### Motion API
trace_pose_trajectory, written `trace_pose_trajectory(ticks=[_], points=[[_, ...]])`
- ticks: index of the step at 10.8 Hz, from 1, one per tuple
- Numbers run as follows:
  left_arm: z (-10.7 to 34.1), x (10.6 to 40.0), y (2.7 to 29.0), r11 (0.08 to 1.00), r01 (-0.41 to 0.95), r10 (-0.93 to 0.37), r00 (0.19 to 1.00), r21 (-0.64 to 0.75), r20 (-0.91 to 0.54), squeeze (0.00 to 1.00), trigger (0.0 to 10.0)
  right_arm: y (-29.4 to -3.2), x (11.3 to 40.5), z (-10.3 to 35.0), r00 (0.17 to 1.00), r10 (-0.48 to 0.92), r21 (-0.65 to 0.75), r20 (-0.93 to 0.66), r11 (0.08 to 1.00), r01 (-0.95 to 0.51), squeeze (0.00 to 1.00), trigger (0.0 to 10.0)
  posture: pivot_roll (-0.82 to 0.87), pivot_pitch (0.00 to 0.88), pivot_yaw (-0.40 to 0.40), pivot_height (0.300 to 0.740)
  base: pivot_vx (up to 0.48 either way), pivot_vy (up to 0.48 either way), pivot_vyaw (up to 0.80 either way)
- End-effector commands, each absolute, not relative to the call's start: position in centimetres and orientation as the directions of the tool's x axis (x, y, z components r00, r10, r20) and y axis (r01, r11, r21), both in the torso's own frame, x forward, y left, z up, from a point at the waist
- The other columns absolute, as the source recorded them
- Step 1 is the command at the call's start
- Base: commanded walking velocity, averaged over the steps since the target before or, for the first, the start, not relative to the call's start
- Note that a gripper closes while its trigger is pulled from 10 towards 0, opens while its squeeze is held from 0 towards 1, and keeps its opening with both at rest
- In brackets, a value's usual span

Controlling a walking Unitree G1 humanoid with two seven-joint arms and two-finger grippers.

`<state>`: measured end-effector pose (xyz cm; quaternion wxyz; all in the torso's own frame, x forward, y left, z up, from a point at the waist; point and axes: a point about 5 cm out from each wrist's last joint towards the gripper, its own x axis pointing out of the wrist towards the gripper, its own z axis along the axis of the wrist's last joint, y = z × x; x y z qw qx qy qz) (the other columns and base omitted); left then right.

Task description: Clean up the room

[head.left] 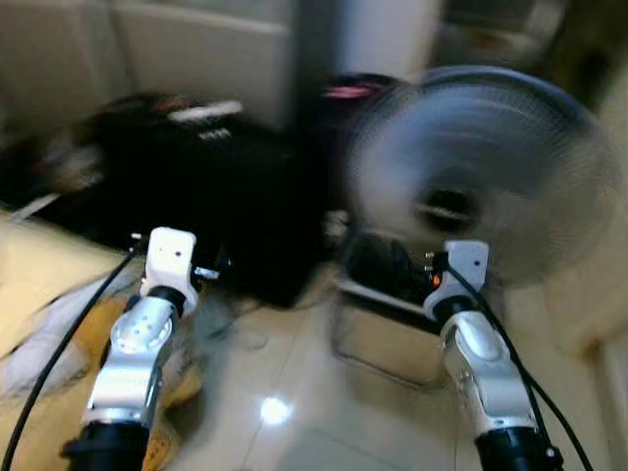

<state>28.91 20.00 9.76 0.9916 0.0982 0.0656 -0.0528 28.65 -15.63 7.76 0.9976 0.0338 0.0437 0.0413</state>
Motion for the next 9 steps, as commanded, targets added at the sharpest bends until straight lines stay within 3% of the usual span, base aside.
trace_pose_trajectory(ticks=[1,4,9], points=[[10.08,29.17,18.97,0.973,0.147,-0.126,0.984,0.177,-0.126,0.67,10.0,-16.51,28.78,8.19,0.996,0.054,0.064,-0.072,0.997,-0.049,0.0,10.0,0.05,0.0,-0.021,0.74,0.409,0.0,-0.76],[10.11,29.18,18.96,0.973,0.151,-0.13,0.983,0.177,-0.127,0.66,10.0,-16.4,28.75,8.18,0.996,0.061,0.065,-0.072,0.996,-0.057,0.0,10.0,0.05,0.0,-0.02,0.74,0.397,0.0,-0.77],[10.14,29.11,19.88,0.972,0.119,-0.095,0.988,0.201,-0.122,0.63,10.0,-16.15,28.88,7.7,0.992,0.062,0.091,-0.112,0.995,-0.052,0.0,10.0,0.06,0.0,-0.026,0.74,0.0,0.0,0.0]])
